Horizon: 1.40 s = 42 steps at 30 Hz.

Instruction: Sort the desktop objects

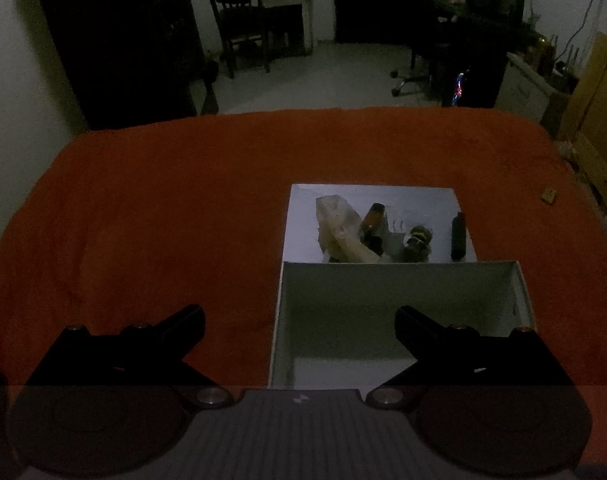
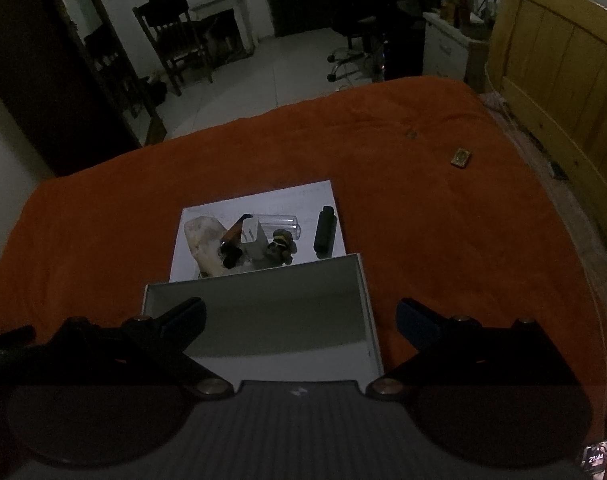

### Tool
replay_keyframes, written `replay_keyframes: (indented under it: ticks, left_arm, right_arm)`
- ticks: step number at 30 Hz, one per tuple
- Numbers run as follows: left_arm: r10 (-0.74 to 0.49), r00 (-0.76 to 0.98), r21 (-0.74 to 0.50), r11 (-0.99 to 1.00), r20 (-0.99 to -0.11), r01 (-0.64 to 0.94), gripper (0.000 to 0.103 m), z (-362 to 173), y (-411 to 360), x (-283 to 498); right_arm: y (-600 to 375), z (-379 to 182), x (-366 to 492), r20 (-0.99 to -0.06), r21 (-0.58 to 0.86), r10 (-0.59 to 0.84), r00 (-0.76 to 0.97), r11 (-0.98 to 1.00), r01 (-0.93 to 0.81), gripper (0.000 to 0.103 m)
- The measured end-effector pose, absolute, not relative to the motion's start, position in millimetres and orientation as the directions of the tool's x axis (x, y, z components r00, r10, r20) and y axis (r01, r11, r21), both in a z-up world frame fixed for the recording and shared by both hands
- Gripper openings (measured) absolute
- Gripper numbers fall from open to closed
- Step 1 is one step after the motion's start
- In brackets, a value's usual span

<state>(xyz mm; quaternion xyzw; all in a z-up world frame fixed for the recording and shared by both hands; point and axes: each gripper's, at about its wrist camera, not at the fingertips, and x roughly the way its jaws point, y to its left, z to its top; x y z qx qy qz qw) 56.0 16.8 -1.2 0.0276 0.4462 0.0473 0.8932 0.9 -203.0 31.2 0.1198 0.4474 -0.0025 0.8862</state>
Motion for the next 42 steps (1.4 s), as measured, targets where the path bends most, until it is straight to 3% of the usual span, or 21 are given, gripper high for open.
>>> replay_keyframes:
  ticks: [12,22,36,42]
  left_arm:
    - [0.099,0.587,0.093,0.995,-0.804,-0.039,0.103,-9,9,61]
    - [0.064,0.600,0.097,0.995,-0.797,0.022,0.102,-19,6,76]
    - [0.042,0.541,0.039,0.999,-0.840,-0.017,0.103,-66,20,179]
    - [0.001,0.550,-0.014,1.000,-0.835,-0.023,0.102,-85,30,211]
  right_arm:
    - [-194,17,10,-0.820,0.145,0.054,0.570,0.983,0.116,0.103]
    - [-186,6,34,-0.818,0.153,0.093,0.567,0.987,0.058,0.103]
    - [-180,-17,113,-0.789,0.137,0.136,0.599,0.990,-0.044,0.103]
    - [-177,-28,157,-0.735,0.117,0.128,0.666,0.991,-0.062,0.103]
